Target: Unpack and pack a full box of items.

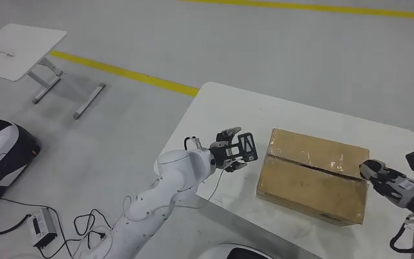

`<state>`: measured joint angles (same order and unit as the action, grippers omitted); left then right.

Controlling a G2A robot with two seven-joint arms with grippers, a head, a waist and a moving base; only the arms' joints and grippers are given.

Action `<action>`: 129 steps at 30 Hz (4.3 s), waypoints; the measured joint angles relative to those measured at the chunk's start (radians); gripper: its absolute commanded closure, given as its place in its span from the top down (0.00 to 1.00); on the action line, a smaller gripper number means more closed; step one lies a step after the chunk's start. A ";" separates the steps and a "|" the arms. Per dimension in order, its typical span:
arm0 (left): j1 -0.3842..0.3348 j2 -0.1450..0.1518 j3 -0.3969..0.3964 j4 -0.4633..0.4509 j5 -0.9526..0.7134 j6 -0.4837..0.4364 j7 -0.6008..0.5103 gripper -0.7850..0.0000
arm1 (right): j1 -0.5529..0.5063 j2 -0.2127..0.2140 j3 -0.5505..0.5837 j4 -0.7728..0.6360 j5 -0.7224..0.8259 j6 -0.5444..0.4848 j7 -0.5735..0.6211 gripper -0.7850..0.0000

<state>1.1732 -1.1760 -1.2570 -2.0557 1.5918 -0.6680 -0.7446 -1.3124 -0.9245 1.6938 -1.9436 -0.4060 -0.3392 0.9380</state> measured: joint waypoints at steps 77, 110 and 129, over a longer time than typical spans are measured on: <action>0.002 0.026 0.022 -0.028 -0.001 0.006 0.001 1.00 | -0.100 0.031 0.016 0.049 -0.284 0.098 -0.060 0.53; 0.032 0.036 -0.012 -0.062 -0.007 0.033 0.006 1.00 | 0.108 -0.038 -0.472 0.112 -0.393 0.007 -0.414 0.00; 0.032 0.036 -0.012 -0.062 -0.007 0.033 0.006 1.00 | 0.091 -0.049 -0.429 0.153 -0.394 0.055 -0.495 0.00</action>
<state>1.2051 -1.1401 -1.2687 -2.1177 1.5845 -0.6347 -0.7384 -1.2209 -0.9737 1.2650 -1.7903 -0.7997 -0.2841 0.4428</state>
